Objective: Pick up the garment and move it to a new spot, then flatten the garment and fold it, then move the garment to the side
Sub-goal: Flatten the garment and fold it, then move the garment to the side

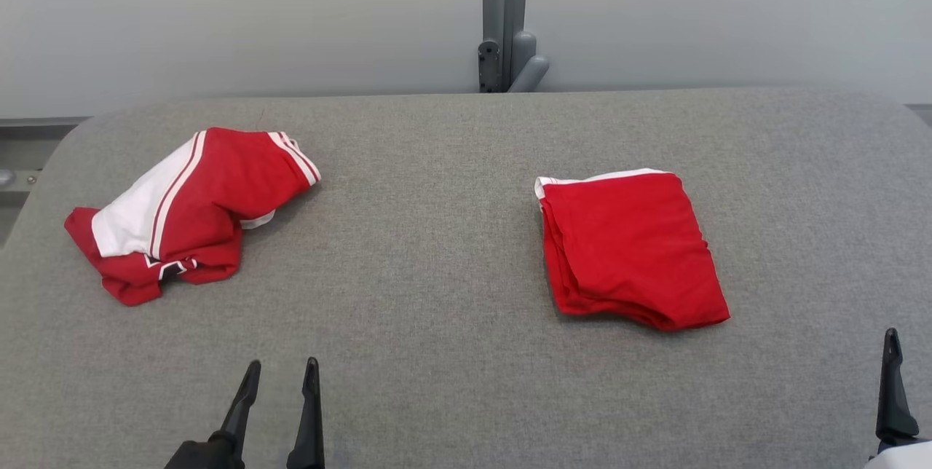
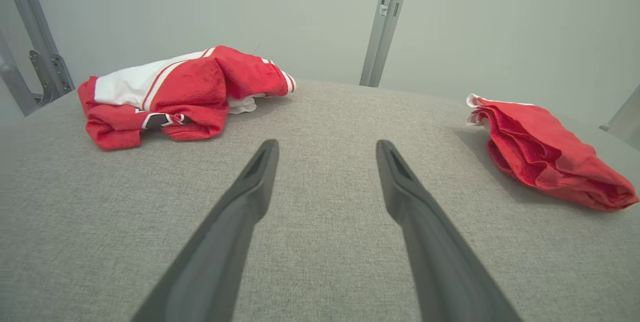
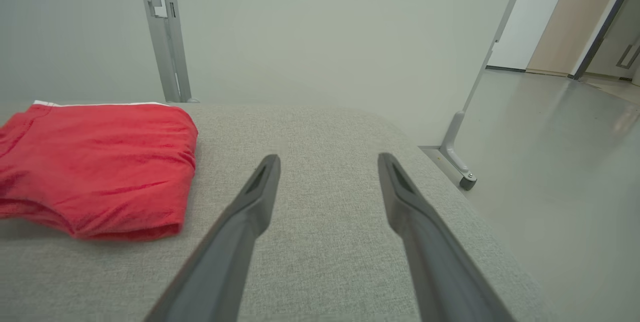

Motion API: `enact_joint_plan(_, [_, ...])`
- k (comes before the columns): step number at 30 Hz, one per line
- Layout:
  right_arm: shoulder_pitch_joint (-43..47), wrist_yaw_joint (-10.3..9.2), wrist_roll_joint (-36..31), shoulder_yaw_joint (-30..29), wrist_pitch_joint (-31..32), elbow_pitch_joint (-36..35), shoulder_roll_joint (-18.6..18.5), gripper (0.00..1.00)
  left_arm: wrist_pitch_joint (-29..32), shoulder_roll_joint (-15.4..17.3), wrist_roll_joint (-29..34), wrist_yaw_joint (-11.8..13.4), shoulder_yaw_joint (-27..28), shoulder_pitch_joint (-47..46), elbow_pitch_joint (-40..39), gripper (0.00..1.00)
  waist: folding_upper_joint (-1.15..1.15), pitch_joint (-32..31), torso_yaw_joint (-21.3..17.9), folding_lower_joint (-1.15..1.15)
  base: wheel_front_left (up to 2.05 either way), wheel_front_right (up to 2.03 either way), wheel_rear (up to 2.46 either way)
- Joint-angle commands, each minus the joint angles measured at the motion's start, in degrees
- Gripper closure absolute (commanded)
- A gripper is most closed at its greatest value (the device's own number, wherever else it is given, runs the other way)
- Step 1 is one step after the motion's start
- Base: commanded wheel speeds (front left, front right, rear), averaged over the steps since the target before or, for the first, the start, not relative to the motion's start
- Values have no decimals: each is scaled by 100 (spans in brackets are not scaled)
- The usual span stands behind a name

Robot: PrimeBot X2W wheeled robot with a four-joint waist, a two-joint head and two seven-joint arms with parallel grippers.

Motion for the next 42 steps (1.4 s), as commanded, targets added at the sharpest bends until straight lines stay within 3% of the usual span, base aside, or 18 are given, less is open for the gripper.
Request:
enact_joint_plan(1, [90,-6,-51,-24,-23,-75,24,0,-17,11,49,-36,55,113,3,0,64,-139,96,0,0,0,0])
enact_joint_plan(12, [200,-7,75,571,-21,-32,-16,0,-17,11,157,-173,197,140,-11,0,64,-118,214,0,0,0,0])
enact_joint_plan(31, [-139,-6,322,1036,-22,-71,-120,0,-17,11,123,-239,170,45,-8,0,64,-57,361,0,0,0,0])
enact_joint_plan(35, [-696,-7,783,1433,-1,567,-353,0,-17,10,146,-239,166,-45,-79,0,64,146,233,0,0,0,0])
enact_joint_plan(42, [-2510,-6,1619,2292,1934,1717,-1015,0,-17,11,199,-297,71,-393,-60,0,64,673,200,0,0,0,0])
